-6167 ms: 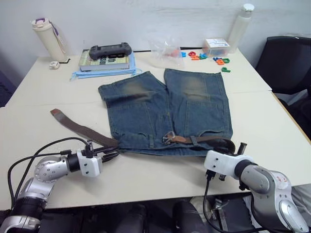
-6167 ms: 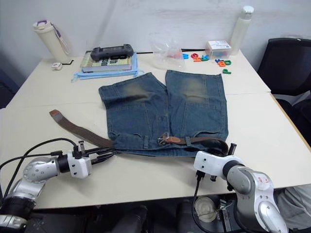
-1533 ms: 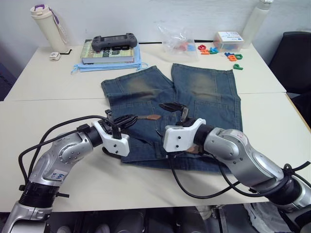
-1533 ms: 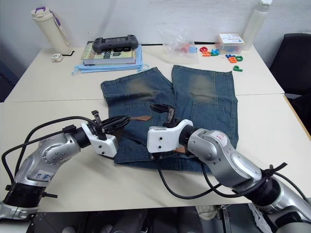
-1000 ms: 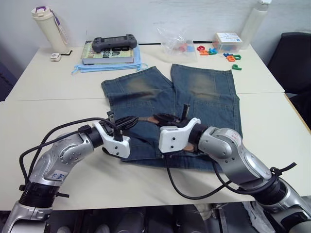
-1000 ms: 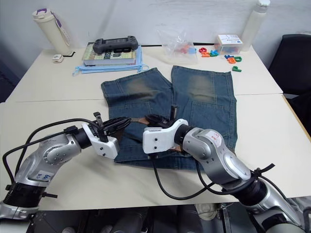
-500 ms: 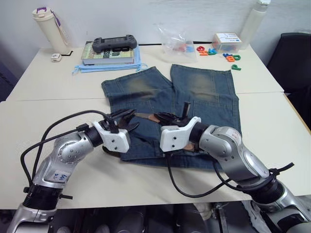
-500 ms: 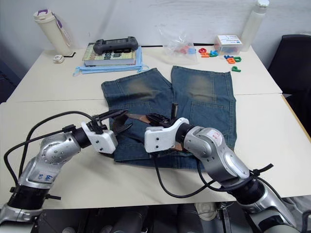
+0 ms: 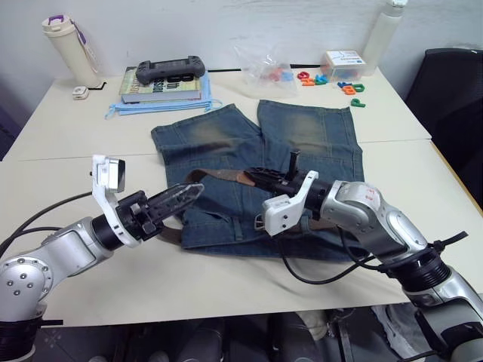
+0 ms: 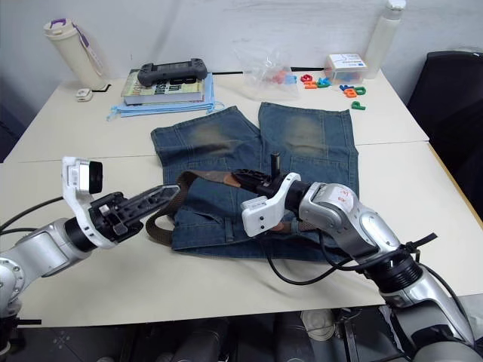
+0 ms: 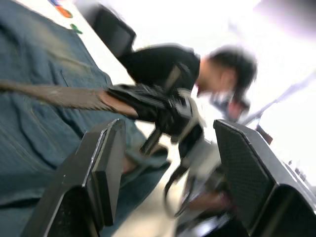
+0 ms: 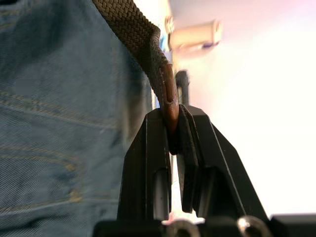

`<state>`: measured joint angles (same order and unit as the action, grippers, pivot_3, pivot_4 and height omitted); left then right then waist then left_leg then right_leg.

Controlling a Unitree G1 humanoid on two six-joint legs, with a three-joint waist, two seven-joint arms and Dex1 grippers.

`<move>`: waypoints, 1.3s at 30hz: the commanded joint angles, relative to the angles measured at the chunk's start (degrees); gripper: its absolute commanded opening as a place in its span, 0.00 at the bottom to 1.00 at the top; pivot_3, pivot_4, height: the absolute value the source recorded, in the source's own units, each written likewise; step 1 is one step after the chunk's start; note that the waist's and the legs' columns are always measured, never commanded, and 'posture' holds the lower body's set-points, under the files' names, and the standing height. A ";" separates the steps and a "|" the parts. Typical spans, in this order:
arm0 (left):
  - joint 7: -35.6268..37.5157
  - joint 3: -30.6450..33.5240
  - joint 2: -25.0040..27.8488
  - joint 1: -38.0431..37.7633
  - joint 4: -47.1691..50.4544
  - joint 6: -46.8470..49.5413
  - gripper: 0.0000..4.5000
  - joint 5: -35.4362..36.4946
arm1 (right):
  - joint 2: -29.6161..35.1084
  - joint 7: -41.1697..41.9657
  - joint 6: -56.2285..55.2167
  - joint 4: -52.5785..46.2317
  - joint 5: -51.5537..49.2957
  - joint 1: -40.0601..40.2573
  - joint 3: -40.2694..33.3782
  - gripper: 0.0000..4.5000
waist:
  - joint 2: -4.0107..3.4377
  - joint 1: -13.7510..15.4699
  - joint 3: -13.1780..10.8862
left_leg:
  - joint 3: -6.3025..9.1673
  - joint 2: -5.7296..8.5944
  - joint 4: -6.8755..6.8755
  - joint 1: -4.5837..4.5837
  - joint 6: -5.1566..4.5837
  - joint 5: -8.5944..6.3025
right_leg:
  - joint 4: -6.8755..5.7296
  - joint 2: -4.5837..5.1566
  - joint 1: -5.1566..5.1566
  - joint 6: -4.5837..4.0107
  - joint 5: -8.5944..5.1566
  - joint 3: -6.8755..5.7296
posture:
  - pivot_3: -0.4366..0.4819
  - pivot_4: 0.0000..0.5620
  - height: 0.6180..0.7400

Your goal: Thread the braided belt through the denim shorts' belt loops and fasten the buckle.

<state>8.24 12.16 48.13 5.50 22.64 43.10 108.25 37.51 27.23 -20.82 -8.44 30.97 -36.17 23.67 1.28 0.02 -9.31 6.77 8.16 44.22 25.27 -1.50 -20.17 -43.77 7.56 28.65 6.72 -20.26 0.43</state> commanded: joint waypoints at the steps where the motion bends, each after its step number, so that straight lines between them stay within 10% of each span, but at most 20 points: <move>1: -14.46 -1.93 -10.27 0.84 -0.43 -2.42 0.71 4.75 | -1.32 -1.90 -2.62 -0.77 0.92 -1.56 -2.11 0.00 | 0.00 0.11 0.00 | -0.03 0.00 0.04 0.00 -0.01 -0.01 | -0.02 0.00 0.00 0.00 0.00 0.03 | 0.48 0.27 0.34; 14: -44.80 5.18 -41.59 8.09 2.74 -7.55 0.71 4.75 | -2.98 -0.34 -2.50 -4.21 2.72 0.95 -3.10 0.00 | 0.34 1.37 -0.01 | -0.11 0.00 0.90 0.24 -0.06 -0.25 | -0.30 -0.11 0.01 0.04 0.01 0.01 | 0.48 0.27 0.34; 20: -47.88 6.68 -42.49 8.57 2.62 -5.33 0.71 4.75 | -3.76 0.26 -2.00 -5.15 2.84 1.15 -3.34 0.00 | 0.34 1.45 -0.01 | -0.12 0.00 0.91 0.25 -0.07 -0.26 | -0.29 -0.11 0.01 0.04 0.01 0.01 | 0.48 0.27 0.34; 28: -45.80 7.39 -42.22 8.05 1.66 -1.16 0.02 4.75 | -4.18 0.35 -1.89 -5.33 3.21 1.37 -3.61 0.00 | 0.35 1.50 -0.02 | -0.12 0.00 0.91 0.25 -0.06 -0.26 | -0.29 -0.12 0.02 0.04 0.01 0.02 | 0.48 0.27 0.34; 39: -44.27 6.94 -42.61 9.00 1.60 -0.28 0.01 4.75 | -5.78 1.71 1.05 -6.20 0.88 2.52 -4.14 0.00 | 0.35 1.53 -0.02 | -0.10 0.00 0.90 0.26 -0.06 -0.27 | -0.27 -0.11 0.01 0.04 0.01 0.01 | 0.48 0.27 0.34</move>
<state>-37.67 19.81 5.52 13.23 22.24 42.08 112.20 32.54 28.14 -21.10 -12.23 33.89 -33.90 21.66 1.63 1.55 -9.33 6.66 8.16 45.12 25.54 -1.56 -20.43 -44.04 7.45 28.66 6.76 -20.25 0.44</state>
